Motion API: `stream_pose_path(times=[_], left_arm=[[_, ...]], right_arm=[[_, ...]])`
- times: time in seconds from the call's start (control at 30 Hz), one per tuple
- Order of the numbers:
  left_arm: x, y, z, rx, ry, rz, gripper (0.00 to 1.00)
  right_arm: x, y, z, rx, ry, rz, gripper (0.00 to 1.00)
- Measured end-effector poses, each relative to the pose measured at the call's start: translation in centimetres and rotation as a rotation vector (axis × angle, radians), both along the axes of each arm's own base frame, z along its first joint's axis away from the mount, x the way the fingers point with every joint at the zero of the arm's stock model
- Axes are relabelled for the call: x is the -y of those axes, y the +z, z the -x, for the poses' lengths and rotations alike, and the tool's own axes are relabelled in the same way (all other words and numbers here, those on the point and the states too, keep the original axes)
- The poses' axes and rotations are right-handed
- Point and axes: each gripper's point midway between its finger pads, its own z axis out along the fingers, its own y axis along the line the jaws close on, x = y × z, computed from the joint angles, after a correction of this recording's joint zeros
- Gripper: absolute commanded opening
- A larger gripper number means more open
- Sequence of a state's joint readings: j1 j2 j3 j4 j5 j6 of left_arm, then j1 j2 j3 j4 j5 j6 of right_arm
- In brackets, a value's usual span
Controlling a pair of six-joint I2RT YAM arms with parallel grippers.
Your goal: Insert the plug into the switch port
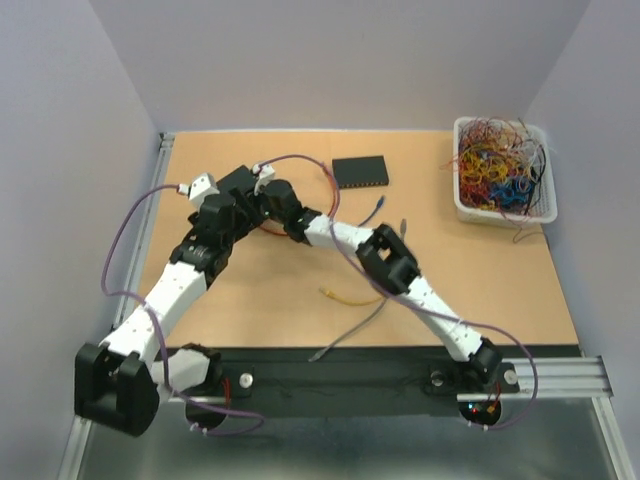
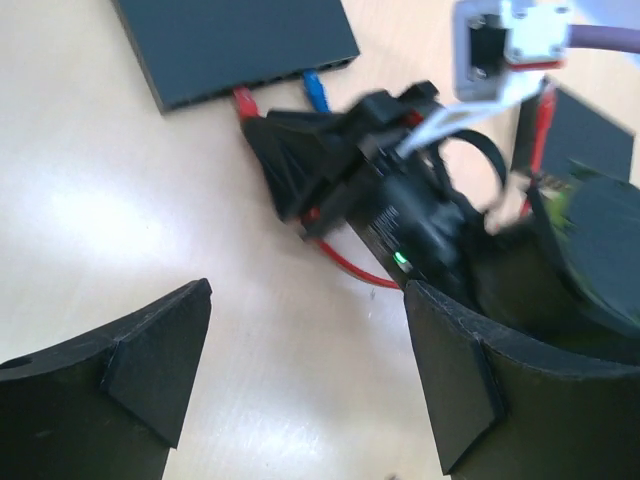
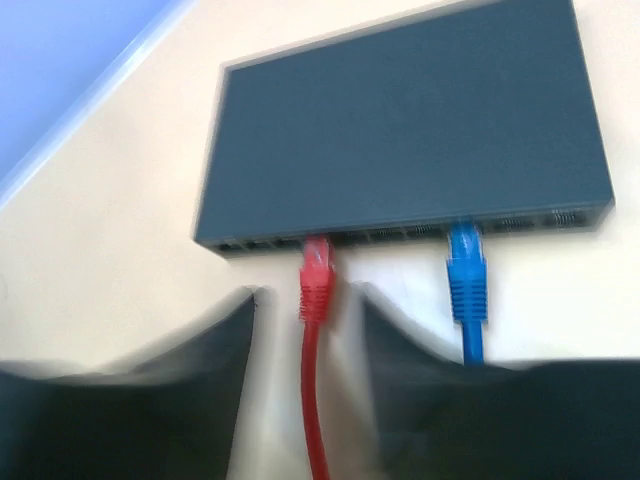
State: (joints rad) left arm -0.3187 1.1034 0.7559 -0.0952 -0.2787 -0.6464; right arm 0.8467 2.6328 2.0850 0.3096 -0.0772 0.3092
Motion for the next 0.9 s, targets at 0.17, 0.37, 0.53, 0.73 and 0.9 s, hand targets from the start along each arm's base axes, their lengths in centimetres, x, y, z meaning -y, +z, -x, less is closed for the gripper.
stream_pose_path(times=[0.17,0.37,0.53,0.73,0.9], left_arm=[[-1.6,2.0,0.8,0.038,0.055,-0.008,0.9],[-2.3,2.3,1.4,0.05,0.079,-0.003,0.9],[-1.6,2.0,0.9,0.054,0.054,0.019,0.88],[-0.4,0.6,-0.6,0.035,0.014,0.029,0.87],[0.7,-3.2,-2.4,-0.045,-0.013,0.013,0.86]], right_arm=[[-3.5,0.5,-1.8,0.041,0.046,-0.097,1.0],[1.6,-0.3,1.9,-0.006,0.033,0.023,1.0],[6.4,3.9,3.9,0.047,-0.028,0.061,1.0],[12.1,10.2,3.9,0.153,-0.163,0.048,1.0],[17.3,11.3,5.3,0.169,-0.277,0.071,1.0]])
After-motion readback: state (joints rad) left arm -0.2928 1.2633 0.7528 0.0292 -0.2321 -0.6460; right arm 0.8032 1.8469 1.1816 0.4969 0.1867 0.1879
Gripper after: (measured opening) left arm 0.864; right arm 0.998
